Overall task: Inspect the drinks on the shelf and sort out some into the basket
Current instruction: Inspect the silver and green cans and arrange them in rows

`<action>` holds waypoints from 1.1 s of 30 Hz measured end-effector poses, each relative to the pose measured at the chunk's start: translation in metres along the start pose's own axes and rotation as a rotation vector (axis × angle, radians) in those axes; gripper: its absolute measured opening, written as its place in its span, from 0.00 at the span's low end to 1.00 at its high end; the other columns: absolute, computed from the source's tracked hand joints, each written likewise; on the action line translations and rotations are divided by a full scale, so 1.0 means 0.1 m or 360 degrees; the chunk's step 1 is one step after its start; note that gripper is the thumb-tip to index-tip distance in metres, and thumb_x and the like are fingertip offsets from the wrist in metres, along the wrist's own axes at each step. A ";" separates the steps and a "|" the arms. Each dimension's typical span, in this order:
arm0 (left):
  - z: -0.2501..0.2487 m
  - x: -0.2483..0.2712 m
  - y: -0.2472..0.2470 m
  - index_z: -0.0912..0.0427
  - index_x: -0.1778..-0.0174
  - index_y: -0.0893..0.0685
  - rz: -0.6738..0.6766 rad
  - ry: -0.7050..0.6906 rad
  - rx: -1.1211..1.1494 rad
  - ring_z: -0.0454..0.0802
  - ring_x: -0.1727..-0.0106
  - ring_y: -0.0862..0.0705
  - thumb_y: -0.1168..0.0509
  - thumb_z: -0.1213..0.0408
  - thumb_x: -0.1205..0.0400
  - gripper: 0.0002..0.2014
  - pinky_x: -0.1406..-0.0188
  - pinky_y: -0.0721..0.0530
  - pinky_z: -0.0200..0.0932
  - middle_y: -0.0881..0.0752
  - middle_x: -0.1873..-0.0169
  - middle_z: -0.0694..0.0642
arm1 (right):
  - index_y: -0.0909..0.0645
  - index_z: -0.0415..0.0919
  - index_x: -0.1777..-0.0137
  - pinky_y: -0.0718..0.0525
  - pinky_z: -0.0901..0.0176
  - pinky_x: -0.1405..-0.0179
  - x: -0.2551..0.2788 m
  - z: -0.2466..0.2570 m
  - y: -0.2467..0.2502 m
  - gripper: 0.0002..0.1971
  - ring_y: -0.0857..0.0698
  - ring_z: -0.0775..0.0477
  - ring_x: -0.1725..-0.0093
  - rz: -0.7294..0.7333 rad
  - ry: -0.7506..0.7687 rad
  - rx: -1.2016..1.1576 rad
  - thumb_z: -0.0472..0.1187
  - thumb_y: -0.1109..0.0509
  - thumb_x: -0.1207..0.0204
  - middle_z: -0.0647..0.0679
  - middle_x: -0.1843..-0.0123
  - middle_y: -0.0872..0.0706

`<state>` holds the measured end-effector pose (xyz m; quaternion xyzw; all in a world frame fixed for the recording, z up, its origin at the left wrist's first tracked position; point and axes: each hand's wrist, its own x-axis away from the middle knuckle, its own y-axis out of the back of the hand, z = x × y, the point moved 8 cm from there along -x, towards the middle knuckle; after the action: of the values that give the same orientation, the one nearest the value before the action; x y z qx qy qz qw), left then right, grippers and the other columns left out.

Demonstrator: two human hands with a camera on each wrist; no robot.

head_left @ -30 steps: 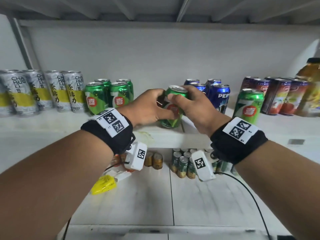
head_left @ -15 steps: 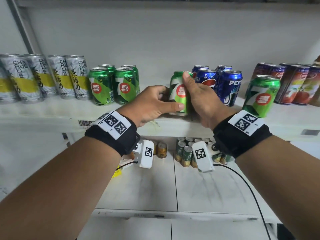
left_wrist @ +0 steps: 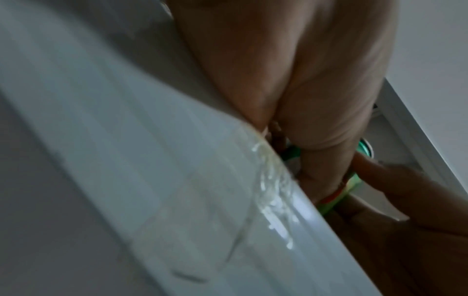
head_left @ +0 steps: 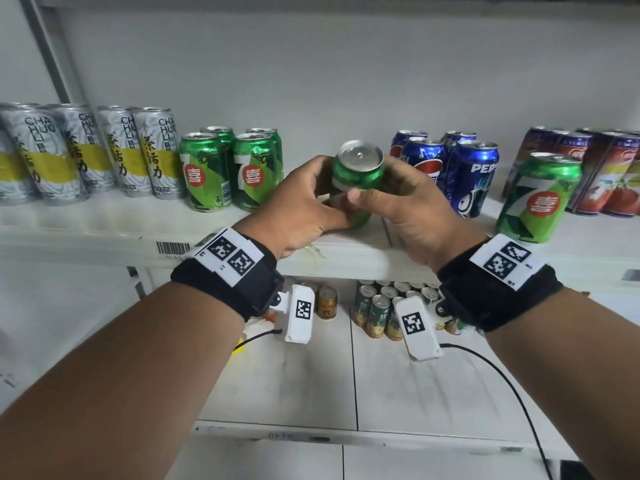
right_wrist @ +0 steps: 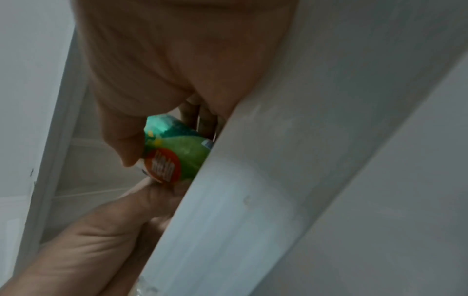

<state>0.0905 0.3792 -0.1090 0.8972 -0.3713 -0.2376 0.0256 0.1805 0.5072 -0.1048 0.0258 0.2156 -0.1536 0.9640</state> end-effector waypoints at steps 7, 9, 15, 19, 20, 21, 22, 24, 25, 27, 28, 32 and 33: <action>-0.05 0.00 -0.04 0.56 0.21 0.22 0.0076 -0.0055 -0.0100 0.52 0.29 0.12 0.17 0.81 0.28 0.40 0.26 0.12 0.57 0.10 0.33 0.55 | 0.17 0.39 0.29 0.14 0.53 0.32 0.00 0.00 -0.03 0.31 0.11 0.45 0.30 0.0020 0.0074 0.0067 0.44 0.14 0.31 0.45 0.34 0.08; -0.07 0.02 -0.06 0.56 0.21 0.21 0.0100 -0.0062 -0.0091 0.53 0.30 0.11 0.16 0.79 0.27 0.39 0.26 0.12 0.57 0.10 0.33 0.55 | 0.16 0.38 0.31 0.13 0.55 0.34 0.02 0.03 -0.02 0.27 0.10 0.46 0.34 -0.0017 0.0083 0.0062 0.46 0.16 0.28 0.47 0.37 0.07; -0.09 0.03 -0.08 0.59 0.24 0.20 0.0121 -0.0096 -0.0098 0.40 0.38 0.10 0.15 0.80 0.27 0.36 0.32 0.11 0.41 0.09 0.36 0.54 | 0.17 0.38 0.40 0.17 0.40 0.30 0.02 0.05 0.01 0.16 0.14 0.39 0.39 -0.0099 0.0072 -0.0003 0.36 0.24 0.28 0.38 0.42 0.12; -0.09 0.03 -0.07 0.59 0.24 0.20 0.0124 -0.0104 -0.0095 0.44 0.35 0.10 0.15 0.82 0.28 0.37 0.30 0.11 0.42 0.10 0.35 0.55 | 0.17 0.40 0.44 0.18 0.46 0.36 0.03 0.06 -0.02 0.12 0.15 0.42 0.43 -0.0114 0.0057 -0.0044 0.37 0.27 0.27 0.40 0.46 0.12; -0.09 0.03 -0.07 0.59 0.25 0.20 0.0123 -0.0105 -0.0093 0.43 0.36 0.10 0.15 0.82 0.29 0.38 0.31 0.11 0.42 0.10 0.35 0.55 | 0.16 0.40 0.45 0.18 0.47 0.37 0.03 0.06 -0.02 0.10 0.15 0.43 0.44 -0.0117 0.0054 -0.0066 0.38 0.27 0.26 0.41 0.47 0.12; -0.08 0.03 -0.07 0.59 0.25 0.20 0.0119 -0.0102 -0.0088 0.43 0.37 0.10 0.15 0.82 0.29 0.38 0.32 0.11 0.41 0.10 0.35 0.55 | 0.16 0.40 0.45 0.18 0.48 0.38 0.03 0.07 -0.02 0.09 0.15 0.44 0.45 -0.0114 0.0053 -0.0089 0.40 0.27 0.25 0.41 0.47 0.12; -0.07 0.03 -0.07 0.59 0.25 0.20 0.0112 -0.0093 -0.0073 0.42 0.38 0.11 0.15 0.82 0.29 0.38 0.32 0.11 0.42 0.10 0.36 0.55 | 0.16 0.40 0.45 0.17 0.50 0.38 0.04 0.07 -0.03 0.10 0.14 0.44 0.45 -0.0100 0.0051 -0.0101 0.41 0.27 0.24 0.42 0.47 0.11; -0.04 0.03 -0.06 0.60 0.25 0.19 0.0093 -0.0055 0.0013 0.43 0.39 0.10 0.15 0.80 0.28 0.36 0.31 0.11 0.45 0.09 0.37 0.56 | 0.15 0.41 0.40 0.15 0.49 0.33 0.05 0.07 -0.05 0.15 0.12 0.43 0.40 -0.0044 0.0041 -0.0068 0.44 0.23 0.25 0.43 0.43 0.10; -0.03 0.03 -0.05 0.62 0.24 0.19 0.0083 -0.0028 0.0074 0.45 0.38 0.10 0.15 0.80 0.27 0.36 0.29 0.11 0.46 0.09 0.36 0.57 | 0.15 0.41 0.37 0.16 0.47 0.27 0.05 0.06 -0.06 0.19 0.12 0.41 0.35 -0.0023 0.0029 -0.0033 0.44 0.21 0.26 0.42 0.39 0.10; -0.01 0.03 -0.02 0.64 0.23 0.20 0.0064 0.0032 0.0176 0.50 0.33 0.10 0.16 0.79 0.26 0.36 0.26 0.12 0.50 0.09 0.33 0.60 | 0.17 0.39 0.30 0.20 0.39 0.21 0.05 0.04 -0.07 0.25 0.14 0.37 0.27 -0.0029 -0.0007 0.0036 0.41 0.19 0.27 0.40 0.32 0.10; 0.01 0.03 -0.01 0.65 0.23 0.21 0.0055 0.0067 0.0221 0.53 0.29 0.10 0.17 0.79 0.26 0.35 0.25 0.12 0.51 0.10 0.32 0.61 | 0.19 0.38 0.28 0.20 0.37 0.21 0.05 0.03 -0.07 0.26 0.14 0.36 0.27 -0.0055 -0.0036 0.0063 0.40 0.19 0.25 0.39 0.31 0.11; 0.05 0.02 -0.01 0.67 0.28 0.18 0.0024 0.0209 0.0384 0.64 0.28 0.10 0.20 0.77 0.22 0.26 0.30 0.09 0.55 0.10 0.33 0.68 | 0.20 0.33 0.27 0.14 0.29 0.29 0.04 -0.04 0.01 0.22 0.10 0.33 0.32 -0.0217 -0.0224 0.0024 0.42 0.23 0.16 0.35 0.33 0.10; 0.06 0.01 -0.01 0.68 0.29 0.16 0.0021 0.0222 0.0377 0.64 0.30 0.09 0.21 0.76 0.21 0.23 0.30 0.09 0.54 0.09 0.34 0.69 | 0.20 0.32 0.28 0.13 0.28 0.31 0.04 -0.04 0.02 0.21 0.10 0.31 0.33 -0.0255 -0.0267 0.0018 0.44 0.24 0.15 0.34 0.35 0.09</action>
<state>0.0890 0.3803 -0.1153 0.9059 -0.3999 -0.1291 -0.0533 0.1831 0.5087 -0.1104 0.0010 0.1346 -0.2331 0.9631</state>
